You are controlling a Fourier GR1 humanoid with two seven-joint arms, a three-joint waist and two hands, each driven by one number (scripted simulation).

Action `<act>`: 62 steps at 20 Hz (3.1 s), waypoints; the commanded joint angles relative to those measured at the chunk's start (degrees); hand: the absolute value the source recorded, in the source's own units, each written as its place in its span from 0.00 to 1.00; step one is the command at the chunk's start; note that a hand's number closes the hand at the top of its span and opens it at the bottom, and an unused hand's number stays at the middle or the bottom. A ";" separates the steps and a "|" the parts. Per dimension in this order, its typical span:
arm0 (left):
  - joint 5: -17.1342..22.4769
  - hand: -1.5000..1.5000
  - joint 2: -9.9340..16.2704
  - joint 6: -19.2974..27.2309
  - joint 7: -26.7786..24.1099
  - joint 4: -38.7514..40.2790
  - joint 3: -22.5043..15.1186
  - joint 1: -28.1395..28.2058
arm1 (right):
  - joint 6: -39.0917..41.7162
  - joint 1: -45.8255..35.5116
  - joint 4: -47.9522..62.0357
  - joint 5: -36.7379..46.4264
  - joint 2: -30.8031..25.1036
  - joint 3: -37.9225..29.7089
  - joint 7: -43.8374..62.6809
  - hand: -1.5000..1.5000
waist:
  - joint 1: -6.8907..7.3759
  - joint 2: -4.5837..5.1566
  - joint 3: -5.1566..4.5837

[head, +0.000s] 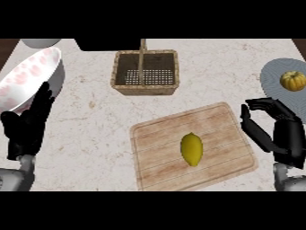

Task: Pick the lemon from the cutting board and place it in the basket

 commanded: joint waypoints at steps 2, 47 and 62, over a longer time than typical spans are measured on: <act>1.03 0.50 0.16 -1.02 0.17 -0.63 1.32 -3.54 | -21.59 -1.48 1.99 17.03 8.79 5.50 3.99 0.00 | 0.95 0.48 -0.13; -2.29 0.50 -3.58 -4.61 -3.36 4.04 4.88 -2.19 | 19.31 4.08 -21.46 61.99 17.69 18.43 74.85 0.00 | 1.02 0.54 0.14; -3.46 0.50 -3.62 -10.07 -1.32 0.17 9.76 -1.21 | 11.85 12.09 -16.06 65.61 19.55 21.40 66.55 0.00 | 0.94 0.49 0.16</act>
